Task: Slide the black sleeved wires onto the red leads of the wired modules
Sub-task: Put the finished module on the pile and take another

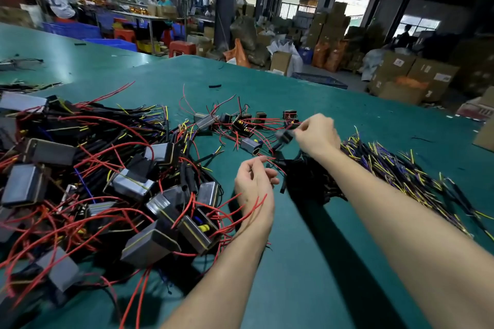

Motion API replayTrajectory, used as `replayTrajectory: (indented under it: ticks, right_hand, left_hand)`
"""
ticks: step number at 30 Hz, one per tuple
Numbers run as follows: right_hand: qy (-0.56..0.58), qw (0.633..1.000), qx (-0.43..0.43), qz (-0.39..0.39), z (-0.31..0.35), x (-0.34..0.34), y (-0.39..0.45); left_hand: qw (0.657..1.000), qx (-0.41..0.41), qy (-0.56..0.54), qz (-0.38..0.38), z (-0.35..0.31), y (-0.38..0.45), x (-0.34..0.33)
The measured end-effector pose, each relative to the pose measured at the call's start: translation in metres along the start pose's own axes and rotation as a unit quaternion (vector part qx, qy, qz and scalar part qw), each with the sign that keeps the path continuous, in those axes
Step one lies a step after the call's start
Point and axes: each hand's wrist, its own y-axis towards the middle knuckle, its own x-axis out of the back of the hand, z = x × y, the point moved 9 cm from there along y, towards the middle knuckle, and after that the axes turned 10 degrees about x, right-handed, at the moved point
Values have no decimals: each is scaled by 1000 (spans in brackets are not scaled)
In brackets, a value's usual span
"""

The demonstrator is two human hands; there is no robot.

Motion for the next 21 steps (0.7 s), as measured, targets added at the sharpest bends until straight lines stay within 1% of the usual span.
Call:
replayTrajectory:
  ticks: [2, 5, 7, 9, 11, 14, 16, 18, 19, 20, 21]
  right_hand:
    - [101, 992, 6, -76, -3, 22, 0]
    - [199, 969, 47, -139, -1, 51, -4]
    - [251, 952, 74, -162, 1, 67, -13]
    - [297, 937, 104, -149, 6, 75, -27]
    - [313, 932, 149, -108, 13, 77, -49]
    - [317, 923, 220, -1, 24, 68, -95]
    - [287, 920, 263, 59, 27, 58, -125]
    - [221, 924, 290, 114, 24, 46, -147]
    - [202, 924, 287, 151, 21, 39, -153]
    - [204, 922, 274, 185, 17, 34, -156]
    - [235, 917, 248, 208, 12, 30, -156]
  left_hand:
    - [1000, 2, -1, 8, 0, 0, -2]
    - [1000, 14, -4, 26, 2, 0, -4]
    - [999, 31, -13, 41, 3, 0, -7]
    - [995, 58, -45, 68, 3, 0, -13]
    - [984, 106, -103, 101, 8, -1, -22]
    - [955, 183, -184, 144, 16, -7, -32]
    - [942, 211, -204, 163, 18, -8, -35]
    - [943, 215, -170, 189, 19, -12, -38]
    - [948, 208, -138, 199, 19, -14, -39]
    - [954, 194, -103, 206, 18, -16, -39]
    - [959, 176, -71, 211, 17, -17, -39]
